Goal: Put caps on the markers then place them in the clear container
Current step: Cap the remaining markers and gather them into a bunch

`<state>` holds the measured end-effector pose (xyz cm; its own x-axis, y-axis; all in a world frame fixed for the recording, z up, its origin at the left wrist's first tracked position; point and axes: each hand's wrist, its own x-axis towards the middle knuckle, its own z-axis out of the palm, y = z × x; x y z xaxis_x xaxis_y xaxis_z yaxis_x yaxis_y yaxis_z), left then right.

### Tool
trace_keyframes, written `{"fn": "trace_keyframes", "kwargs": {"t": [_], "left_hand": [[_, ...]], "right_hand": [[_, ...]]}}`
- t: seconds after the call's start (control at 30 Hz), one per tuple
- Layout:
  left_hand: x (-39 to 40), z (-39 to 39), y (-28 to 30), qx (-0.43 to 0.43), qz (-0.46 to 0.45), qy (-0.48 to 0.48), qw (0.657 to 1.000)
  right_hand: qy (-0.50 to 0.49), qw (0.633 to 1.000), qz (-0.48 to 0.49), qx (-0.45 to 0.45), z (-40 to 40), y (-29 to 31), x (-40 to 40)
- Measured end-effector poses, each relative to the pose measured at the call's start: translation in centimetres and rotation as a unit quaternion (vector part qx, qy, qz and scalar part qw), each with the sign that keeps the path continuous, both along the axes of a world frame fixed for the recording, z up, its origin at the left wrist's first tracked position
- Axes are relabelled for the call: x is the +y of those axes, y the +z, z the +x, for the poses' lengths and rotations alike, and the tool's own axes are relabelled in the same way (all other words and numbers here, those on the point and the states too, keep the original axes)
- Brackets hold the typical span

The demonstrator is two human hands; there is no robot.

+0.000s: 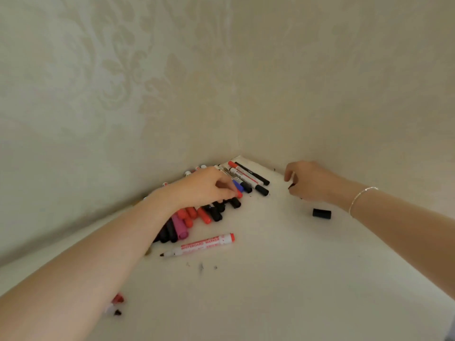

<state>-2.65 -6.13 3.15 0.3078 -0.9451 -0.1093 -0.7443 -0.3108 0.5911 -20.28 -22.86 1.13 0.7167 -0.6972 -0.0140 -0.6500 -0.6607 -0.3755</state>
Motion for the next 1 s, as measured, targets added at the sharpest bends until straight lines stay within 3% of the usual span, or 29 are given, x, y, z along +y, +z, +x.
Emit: {"fn": "trace_keyframes", "kwargs": {"t": [0.1,0.27,0.4,0.47,0.53,0.67,0.73,0.9,1.0], "left_hand": [[2.1,0.6,0.4,0.010,0.084,-0.021,0.996],[4.1,-0.1,-0.3,-0.159,0.176,-0.084,0.968],[4.7,-0.2,-1.6,-0.178,0.153,-0.085,0.968],[4.7,0.1,-1.1,-0.083,0.081,-0.022,0.993],[4.8,0.6,-0.2,0.118,-0.052,0.074,0.989],[4.7,1.9,1.0,0.411,-0.229,0.245,0.848],[4.4,2.1,1.0,0.464,-0.269,0.265,0.802],[3.6,2.4,0.8,0.475,-0.343,0.322,0.744],[3.3,2.3,0.7,0.485,-0.351,0.331,0.729]], "right_hand": [[0.034,0.994,0.083,-0.062,1.3,1.0,3.0],[0.070,0.971,0.172,-0.151,4.0,2.1,7.2],[0.042,0.950,0.208,-0.231,5.4,2.5,8.6],[0.011,0.933,0.202,-0.298,5.7,2.8,8.6],[-0.020,0.907,0.204,-0.367,5.5,3.5,8.5],[-0.024,0.844,0.305,-0.441,4.9,4.1,8.0],[-0.015,0.848,0.326,-0.418,4.8,3.8,8.0],[0.009,0.849,0.372,-0.375,5.0,2.9,8.4],[0.025,0.846,0.388,-0.365,5.2,2.7,8.6]]}}
